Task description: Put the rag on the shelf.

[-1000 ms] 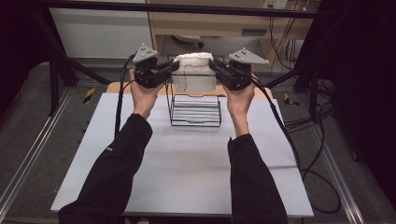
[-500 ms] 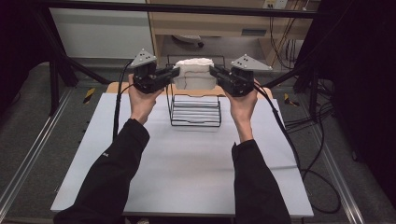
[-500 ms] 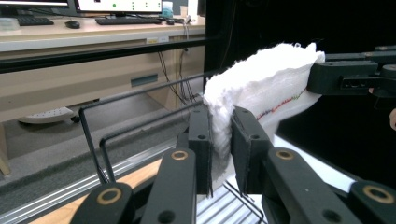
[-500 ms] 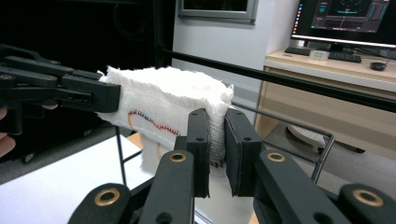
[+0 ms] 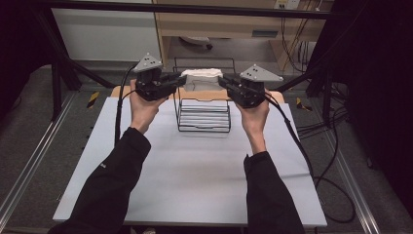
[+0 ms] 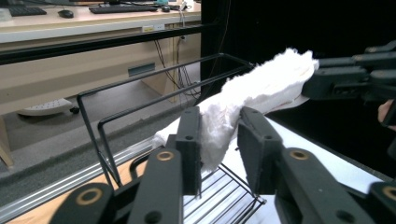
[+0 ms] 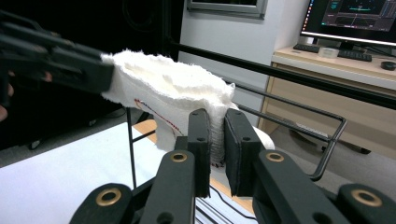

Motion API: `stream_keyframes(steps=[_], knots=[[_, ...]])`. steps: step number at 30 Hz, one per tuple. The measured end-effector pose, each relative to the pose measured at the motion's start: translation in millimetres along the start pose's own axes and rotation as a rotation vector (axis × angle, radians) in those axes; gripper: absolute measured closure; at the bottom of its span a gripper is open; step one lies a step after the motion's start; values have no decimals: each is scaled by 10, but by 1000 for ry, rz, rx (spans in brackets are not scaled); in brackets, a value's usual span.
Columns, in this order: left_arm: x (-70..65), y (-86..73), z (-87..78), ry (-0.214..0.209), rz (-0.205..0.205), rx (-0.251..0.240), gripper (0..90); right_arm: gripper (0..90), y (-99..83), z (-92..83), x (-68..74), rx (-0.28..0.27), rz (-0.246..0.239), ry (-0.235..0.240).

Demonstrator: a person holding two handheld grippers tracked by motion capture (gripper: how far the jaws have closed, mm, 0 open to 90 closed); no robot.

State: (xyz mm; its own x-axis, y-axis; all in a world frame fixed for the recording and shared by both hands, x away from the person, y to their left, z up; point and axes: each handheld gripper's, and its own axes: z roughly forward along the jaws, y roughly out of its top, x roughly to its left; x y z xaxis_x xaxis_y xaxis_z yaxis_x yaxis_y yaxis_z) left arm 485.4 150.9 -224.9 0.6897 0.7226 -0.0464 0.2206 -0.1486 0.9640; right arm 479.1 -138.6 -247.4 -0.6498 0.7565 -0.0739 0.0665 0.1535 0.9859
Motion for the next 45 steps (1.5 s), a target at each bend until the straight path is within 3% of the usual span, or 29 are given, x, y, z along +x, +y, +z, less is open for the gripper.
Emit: stream_keyframes(steps=[6, 10, 12, 18, 22, 29, 39, 42, 45], knots=[[48, 204, -109, 39, -22, -20, 733, 816, -39, 10, 3, 0, 5, 3], [40, 319, -40, 46, -63, 2, 836, 816, -58, 10, 9, 0, -2, 1], [6, 325, 31, 40, -64, 15, 862, 816, -67, 8, 5, -1, 1, 3], [-87, 205, 228, 29, -47, 90, 890, 813, -89, 9, 6, 0, -1, 8], [-96, 95, 263, 2, -56, 110, 891, 808, -100, 0, 6, 2, 2, 11], [-89, -50, 280, -14, -63, 114, 892, 749, -96, -11, 16, 12, 14, 23], [-110, -107, 350, 10, -42, 121, 894, 618, -29, -135, 21, -9, 29, 59], [-110, -132, 377, 14, -38, 127, 894, 655, 10, -156, 29, 2, 28, 61], [-113, -158, 393, 16, -33, 125, 894, 790, 37, -127, 53, 29, 44, 81]])
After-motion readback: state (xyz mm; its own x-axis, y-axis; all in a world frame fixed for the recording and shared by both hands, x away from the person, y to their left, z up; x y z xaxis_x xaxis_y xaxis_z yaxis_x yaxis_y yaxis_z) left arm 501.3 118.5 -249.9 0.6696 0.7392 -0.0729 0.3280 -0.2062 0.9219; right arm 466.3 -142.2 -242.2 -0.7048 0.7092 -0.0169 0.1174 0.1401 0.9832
